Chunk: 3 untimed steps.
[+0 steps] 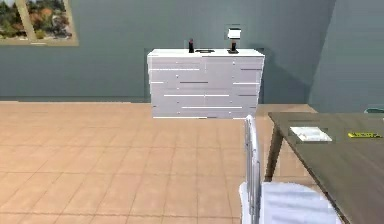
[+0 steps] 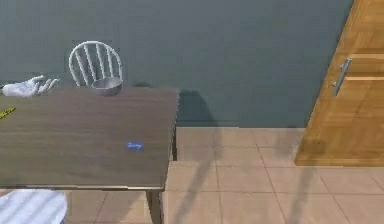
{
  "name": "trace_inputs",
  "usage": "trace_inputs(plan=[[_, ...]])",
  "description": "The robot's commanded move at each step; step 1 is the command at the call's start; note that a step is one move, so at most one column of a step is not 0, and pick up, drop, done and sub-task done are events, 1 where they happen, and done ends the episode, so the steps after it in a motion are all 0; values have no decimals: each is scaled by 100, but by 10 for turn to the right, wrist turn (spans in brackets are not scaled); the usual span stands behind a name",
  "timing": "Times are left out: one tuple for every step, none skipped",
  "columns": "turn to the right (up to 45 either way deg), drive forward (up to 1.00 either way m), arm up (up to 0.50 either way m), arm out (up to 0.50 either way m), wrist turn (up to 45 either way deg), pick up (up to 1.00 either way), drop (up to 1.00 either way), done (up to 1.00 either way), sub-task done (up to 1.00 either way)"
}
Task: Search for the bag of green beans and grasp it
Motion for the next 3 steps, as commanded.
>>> trace_inputs(plan=[[0,100,0,0,0,0,0,0,0],[120,0,0,0,0,0,0,0,0],[0,10,0,0,0,0,0,0,0]])
